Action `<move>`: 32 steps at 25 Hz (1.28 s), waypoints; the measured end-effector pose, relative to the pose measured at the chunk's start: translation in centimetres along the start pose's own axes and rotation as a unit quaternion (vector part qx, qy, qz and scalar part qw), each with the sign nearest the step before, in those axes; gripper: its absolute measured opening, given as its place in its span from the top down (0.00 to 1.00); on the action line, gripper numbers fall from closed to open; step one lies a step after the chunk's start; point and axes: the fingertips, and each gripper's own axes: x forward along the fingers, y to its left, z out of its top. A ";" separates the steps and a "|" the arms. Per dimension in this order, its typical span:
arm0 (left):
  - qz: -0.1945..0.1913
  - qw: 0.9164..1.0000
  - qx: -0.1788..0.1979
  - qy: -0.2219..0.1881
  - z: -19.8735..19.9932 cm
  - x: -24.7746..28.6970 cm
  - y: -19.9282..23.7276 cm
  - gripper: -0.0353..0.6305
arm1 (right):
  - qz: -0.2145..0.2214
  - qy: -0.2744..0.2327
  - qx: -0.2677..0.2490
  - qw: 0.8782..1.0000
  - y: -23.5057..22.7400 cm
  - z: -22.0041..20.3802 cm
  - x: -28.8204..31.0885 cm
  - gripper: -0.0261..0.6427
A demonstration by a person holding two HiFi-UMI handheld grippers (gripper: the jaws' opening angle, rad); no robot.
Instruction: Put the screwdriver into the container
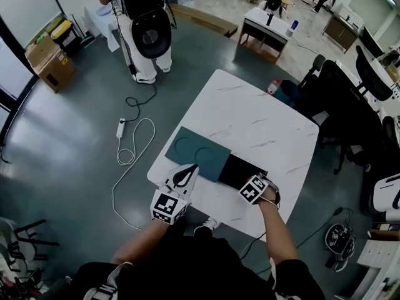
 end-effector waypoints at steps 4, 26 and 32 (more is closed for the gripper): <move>0.007 1.000 -0.004 -0.002 0.1 -0.3 0.8 0.94 | 0.000 -0.018 0.013 1.000 -0.2 0.0 -0.5 0.77; -0.108 0.992 0.020 -0.068 8.7 2.6 -5.8 0.94 | -0.208 -0.586 0.300 0.723 -3.2 3.3 -32.7 0.92; -0.138 0.987 0.029 -0.077 10.0 3.2 -7.8 0.94 | -0.252 -0.620 0.297 0.681 -3.2 2.3 -36.1 0.93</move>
